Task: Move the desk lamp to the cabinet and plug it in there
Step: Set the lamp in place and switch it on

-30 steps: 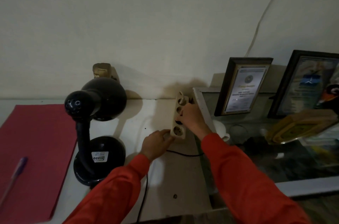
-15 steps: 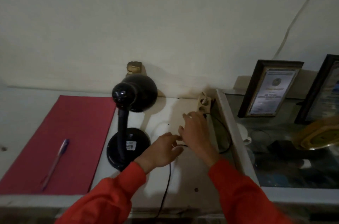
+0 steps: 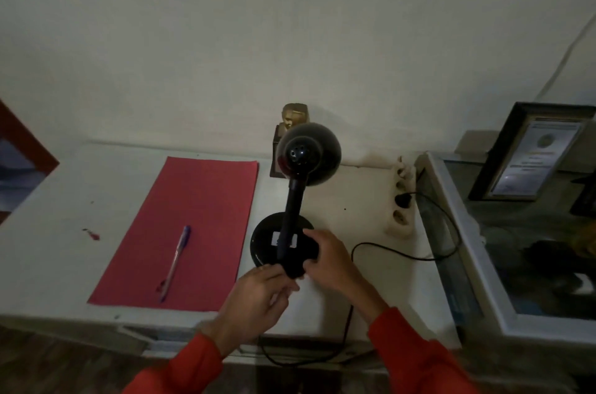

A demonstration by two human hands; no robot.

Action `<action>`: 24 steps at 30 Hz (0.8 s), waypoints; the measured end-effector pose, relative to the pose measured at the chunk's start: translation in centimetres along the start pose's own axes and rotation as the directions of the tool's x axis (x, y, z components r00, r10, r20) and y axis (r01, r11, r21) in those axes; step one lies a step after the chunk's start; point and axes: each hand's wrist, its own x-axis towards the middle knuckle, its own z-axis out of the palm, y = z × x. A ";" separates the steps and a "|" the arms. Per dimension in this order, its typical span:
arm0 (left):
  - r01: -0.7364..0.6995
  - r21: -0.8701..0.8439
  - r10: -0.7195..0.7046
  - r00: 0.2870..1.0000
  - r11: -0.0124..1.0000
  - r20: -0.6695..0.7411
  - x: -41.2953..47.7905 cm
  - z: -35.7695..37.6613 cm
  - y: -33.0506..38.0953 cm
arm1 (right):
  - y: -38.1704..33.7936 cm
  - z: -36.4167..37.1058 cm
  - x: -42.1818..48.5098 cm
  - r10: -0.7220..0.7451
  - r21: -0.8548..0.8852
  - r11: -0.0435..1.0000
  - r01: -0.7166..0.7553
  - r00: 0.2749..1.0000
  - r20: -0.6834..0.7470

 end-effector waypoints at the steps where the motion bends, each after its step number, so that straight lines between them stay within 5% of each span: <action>1: 0.025 -0.017 -0.026 0.999 1.000 -0.030 -0.5 -0.2 -0.6 | -0.4 0.6 -0.4 -0.005 0.021 1.000 0.005 1.000 0.003; 7: 0.171 -0.021 -0.172 0.969 0.985 -0.177 0.4 -0.8 -5.0 | -2.9 4.8 -1.5 -0.003 0.061 0.998 0.017 0.976 -0.216; 13: 0.194 0.128 -0.203 0.977 0.973 0.067 3.1 0.3 -7.9 | -2.9 6.4 -1.1 0.040 0.041 0.999 -0.025 0.902 -0.430; 16: 0.184 0.248 -0.225 0.963 0.951 0.149 2.9 1.0 -8.4 | -2.5 6.2 -0.7 0.006 0.028 1.000 0.007 0.900 -0.436; 24: 0.242 0.400 -0.293 0.953 0.884 0.071 2.6 4.1 -4.4 | 0.2 2.0 -0.3 0.046 0.179 0.984 0.011 0.948 -0.313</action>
